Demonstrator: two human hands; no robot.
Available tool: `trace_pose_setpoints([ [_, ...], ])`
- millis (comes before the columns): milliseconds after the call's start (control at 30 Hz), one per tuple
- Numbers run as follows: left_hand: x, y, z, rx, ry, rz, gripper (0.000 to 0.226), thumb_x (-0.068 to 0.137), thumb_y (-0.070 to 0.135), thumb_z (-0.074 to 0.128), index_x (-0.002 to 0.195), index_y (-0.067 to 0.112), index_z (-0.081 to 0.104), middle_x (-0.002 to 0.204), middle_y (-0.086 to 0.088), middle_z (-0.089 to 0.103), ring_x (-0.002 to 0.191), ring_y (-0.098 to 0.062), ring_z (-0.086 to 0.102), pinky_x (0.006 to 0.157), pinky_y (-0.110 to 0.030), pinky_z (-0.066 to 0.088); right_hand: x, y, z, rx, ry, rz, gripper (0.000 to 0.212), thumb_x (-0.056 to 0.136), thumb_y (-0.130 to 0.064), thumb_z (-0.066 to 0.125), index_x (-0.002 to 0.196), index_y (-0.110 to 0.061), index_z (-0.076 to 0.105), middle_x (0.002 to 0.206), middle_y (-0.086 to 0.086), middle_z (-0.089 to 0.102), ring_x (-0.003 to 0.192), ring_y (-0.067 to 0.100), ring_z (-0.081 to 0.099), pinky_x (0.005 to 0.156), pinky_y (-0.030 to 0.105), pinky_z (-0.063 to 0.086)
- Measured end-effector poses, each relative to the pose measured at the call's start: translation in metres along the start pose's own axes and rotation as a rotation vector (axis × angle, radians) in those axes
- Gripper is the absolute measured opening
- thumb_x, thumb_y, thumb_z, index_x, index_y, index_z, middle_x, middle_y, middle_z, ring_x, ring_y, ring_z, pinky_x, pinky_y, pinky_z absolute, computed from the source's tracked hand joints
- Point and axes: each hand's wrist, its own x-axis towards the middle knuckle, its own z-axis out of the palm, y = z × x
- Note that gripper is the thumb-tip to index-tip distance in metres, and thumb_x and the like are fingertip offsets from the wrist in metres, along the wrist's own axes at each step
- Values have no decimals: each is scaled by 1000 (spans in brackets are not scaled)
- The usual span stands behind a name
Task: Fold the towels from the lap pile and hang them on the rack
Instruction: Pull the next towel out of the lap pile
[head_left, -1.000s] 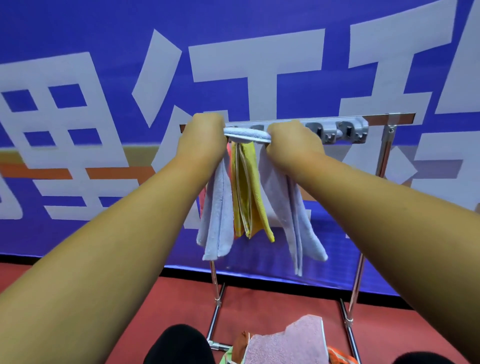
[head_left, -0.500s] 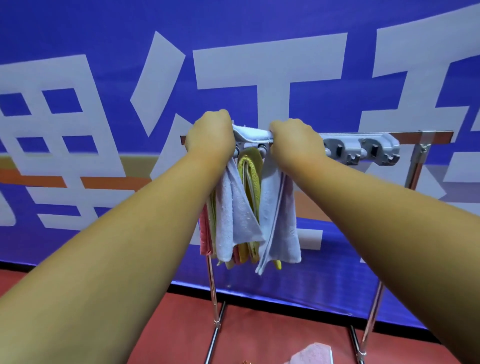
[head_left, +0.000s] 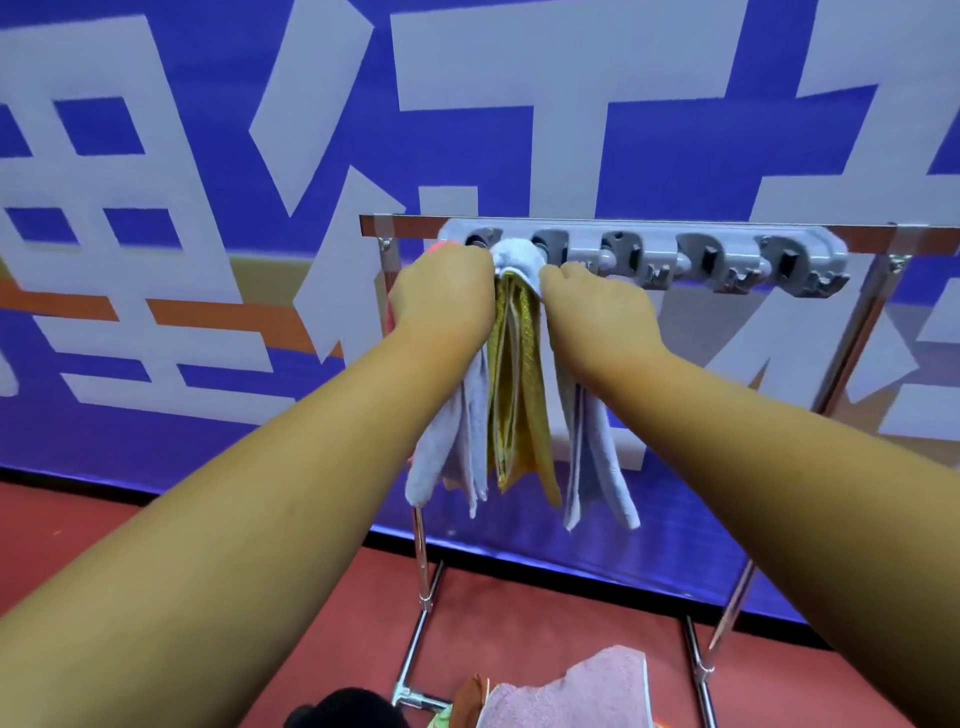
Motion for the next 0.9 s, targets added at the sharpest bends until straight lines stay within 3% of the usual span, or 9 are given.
trace_pose_setpoints([
  [133, -12, 2, 8, -86, 105, -28, 15, 94, 11, 64, 108, 15, 66, 95, -5, 50, 75, -31, 54, 61, -42, 55, -14, -5, 15, 264, 6, 73, 24, 97, -15, 49, 120, -18, 43, 110, 8, 59, 83, 41, 63, 62, 44, 45],
  [233, -25, 5, 19, -223, 61, -45, 13, 94, 13, 59, 96, 19, 49, 88, -5, 56, 75, -33, 55, 61, -38, 48, -26, -10, 32, 412, -84, 223, 21, 94, -19, 53, 112, -18, 42, 98, 7, 57, 81, 39, 57, 64, 43, 44],
  [333, -33, 4, 35, -370, -11, -122, 9, 92, 18, 61, 94, 17, 52, 86, -5, 57, 81, -34, 57, 65, -38, 45, -35, -13, 53, 552, -214, 368, 21, 94, -21, 57, 107, -13, 43, 96, 7, 54, 84, 35, 52, 69, 42, 44],
  [433, -41, 4, 51, -501, -101, -174, 6, 88, 15, 62, 86, 15, 57, 88, -11, 65, 85, -37, 62, 67, -36, 43, -40, -24, 68, 753, -360, 384, 33, 88, -35, 64, 107, -12, 48, 92, 4, 58, 83, 29, 57, 71, 39, 46],
  [533, -48, 1, 65, -568, -169, -191, 6, 84, 9, 60, 80, 14, 57, 87, -15, 68, 86, -39, 66, 66, -34, 43, -37, -31, 82, 865, -368, 372, 52, 68, -53, 60, 105, -17, 59, 90, 3, 69, 86, 27, 69, 71, 39, 57],
  [733, -52, -11, 82, -629, -246, -175, 16, 81, 7, 59, 82, 22, 63, 86, -5, 70, 85, -32, 67, 67, -33, 47, -38, -38, 90, 850, -261, 425, 43, 86, -43, 66, 116, -15, 52, 102, 7, 67, 91, 30, 63, 78, 43, 57],
  [800, -54, -13, 86, -635, -232, -156, 16, 81, 9, 59, 83, 25, 61, 89, -5, 72, 85, -31, 66, 69, -36, 51, -39, -38, 94, 806, -239, 440, 32, 86, -38, 58, 111, -17, 56, 101, 10, 68, 89, 34, 63, 75, 43, 57],
  [900, -56, -15, 90, -599, -211, -146, 17, 83, 7, 59, 88, 23, 60, 93, -7, 69, 86, -32, 63, 68, -34, 44, -40, -34, 97, 739, -204, 494, 20, 85, -31, 53, 96, -15, 59, 91, 12, 66, 80, 37, 62, 65, 39, 53],
])
